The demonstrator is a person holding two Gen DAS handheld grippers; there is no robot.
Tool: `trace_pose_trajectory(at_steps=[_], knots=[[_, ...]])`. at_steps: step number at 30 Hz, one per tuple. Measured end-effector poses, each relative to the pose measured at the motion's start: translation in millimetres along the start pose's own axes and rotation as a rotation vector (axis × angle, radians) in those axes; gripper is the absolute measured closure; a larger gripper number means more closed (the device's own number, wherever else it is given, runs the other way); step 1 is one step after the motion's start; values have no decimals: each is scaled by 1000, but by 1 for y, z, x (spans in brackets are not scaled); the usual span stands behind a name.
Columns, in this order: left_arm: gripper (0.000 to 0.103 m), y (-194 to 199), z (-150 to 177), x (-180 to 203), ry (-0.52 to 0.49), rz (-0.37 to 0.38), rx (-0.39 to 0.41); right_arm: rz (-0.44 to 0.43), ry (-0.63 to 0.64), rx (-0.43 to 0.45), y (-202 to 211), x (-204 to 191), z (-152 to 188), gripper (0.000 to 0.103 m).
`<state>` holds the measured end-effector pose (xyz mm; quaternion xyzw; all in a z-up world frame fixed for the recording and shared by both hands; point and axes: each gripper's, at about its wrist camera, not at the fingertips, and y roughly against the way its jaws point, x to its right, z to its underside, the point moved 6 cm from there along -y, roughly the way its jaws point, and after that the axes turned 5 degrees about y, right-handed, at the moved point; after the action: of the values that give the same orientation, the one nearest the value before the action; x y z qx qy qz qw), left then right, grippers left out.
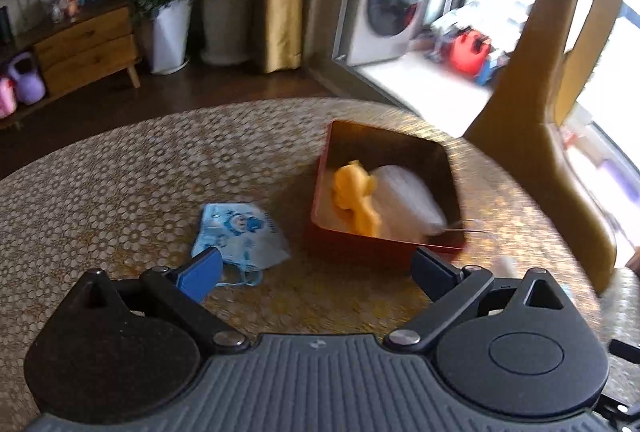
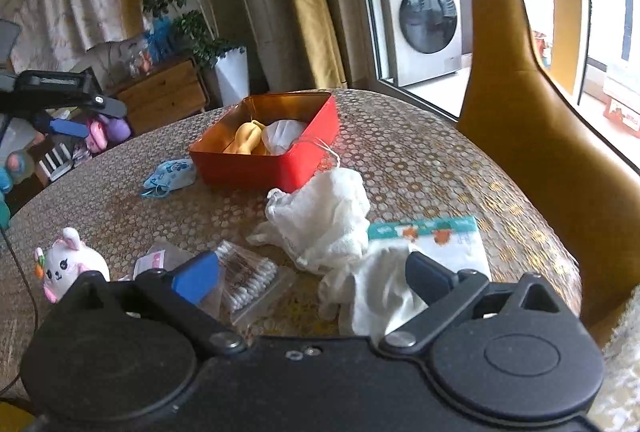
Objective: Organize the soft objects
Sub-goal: 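Move the left gripper to the blue face mask while the right gripper approaches the white cloth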
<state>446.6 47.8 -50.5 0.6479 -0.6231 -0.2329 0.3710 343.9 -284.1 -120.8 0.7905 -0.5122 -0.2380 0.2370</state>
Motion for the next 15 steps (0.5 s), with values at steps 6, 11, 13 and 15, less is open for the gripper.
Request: trace_pose_trajectory(at_steps=[6, 11, 13, 15], knots=[[2, -57, -10, -20, 39, -90, -67, -26, 20, -40, -33, 4, -22, 5], [2, -97, -13, -38, -4, -137, -132, -54, 49, -102, -68, 7, -30, 5], [2, -109, -15, -46, 19, -138, -149, -51, 57, -129, -82, 11, -31, 6], [2, -120, -17, -52, 38, -137, -165, -49, 73, -152, -95, 12, -32, 6]])
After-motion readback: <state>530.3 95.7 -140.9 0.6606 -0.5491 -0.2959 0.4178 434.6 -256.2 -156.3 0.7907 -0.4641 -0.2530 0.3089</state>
